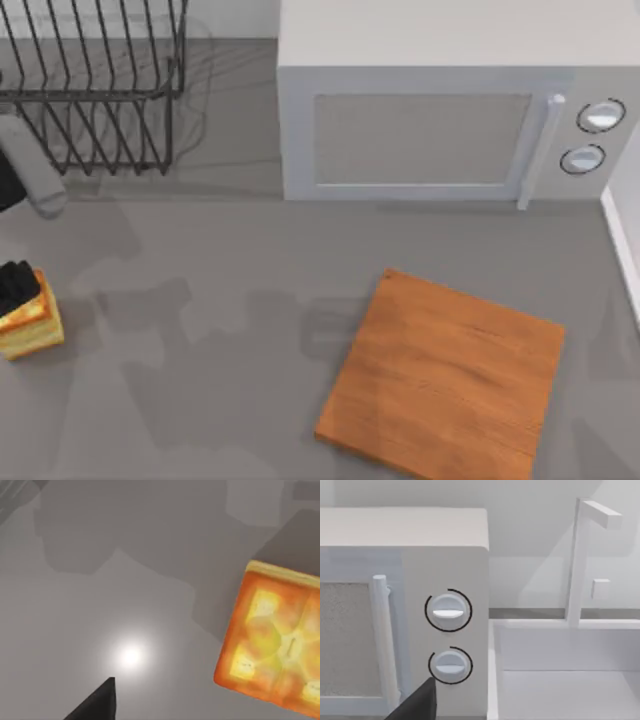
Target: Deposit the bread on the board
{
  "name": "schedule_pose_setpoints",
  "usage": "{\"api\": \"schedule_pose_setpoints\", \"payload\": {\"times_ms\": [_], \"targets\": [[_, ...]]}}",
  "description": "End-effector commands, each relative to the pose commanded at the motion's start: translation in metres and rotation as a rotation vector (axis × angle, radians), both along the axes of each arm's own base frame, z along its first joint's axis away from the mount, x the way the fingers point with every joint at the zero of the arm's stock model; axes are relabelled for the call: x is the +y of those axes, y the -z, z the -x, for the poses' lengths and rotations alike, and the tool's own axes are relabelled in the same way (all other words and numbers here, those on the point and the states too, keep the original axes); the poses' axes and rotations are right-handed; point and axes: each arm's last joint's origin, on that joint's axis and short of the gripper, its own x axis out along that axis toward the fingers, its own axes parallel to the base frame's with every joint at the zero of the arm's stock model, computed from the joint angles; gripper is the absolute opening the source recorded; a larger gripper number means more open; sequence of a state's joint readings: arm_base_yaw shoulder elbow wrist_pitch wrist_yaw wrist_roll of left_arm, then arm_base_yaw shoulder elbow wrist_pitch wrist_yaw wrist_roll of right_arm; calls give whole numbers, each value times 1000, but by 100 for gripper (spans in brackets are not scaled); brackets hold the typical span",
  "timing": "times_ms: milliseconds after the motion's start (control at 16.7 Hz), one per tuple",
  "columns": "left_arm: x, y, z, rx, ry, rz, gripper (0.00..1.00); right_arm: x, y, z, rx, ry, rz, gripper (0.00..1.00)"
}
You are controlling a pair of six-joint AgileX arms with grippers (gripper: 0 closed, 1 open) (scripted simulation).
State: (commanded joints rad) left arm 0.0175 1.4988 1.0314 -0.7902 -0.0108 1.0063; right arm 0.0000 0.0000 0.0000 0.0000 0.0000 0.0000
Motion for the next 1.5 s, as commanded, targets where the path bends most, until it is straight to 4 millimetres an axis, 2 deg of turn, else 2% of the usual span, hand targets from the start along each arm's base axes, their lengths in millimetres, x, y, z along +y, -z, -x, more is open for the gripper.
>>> {"api": "schedule_pose_setpoints", "payload": {"times_ms": [180,360,780,900,1260,1500], "targets": [[1,20,-24,183,118,-17,100,0,0,0,0,0,0,100],[1,32,-34,293,200,-17,100,0,0,0,0,0,0,100],[0,35,-35,311,214,-17,100,0,0,0,0,0,0,100],[0,45,-36,315,214,-16,100,0,0,0,0,0,0,100],[1,98,-37,308,214,-17,100,0,0,0,0,0,0,100],[1,104,-36,313,214,-16,100,0,0,0,0,0,0,100]]}}
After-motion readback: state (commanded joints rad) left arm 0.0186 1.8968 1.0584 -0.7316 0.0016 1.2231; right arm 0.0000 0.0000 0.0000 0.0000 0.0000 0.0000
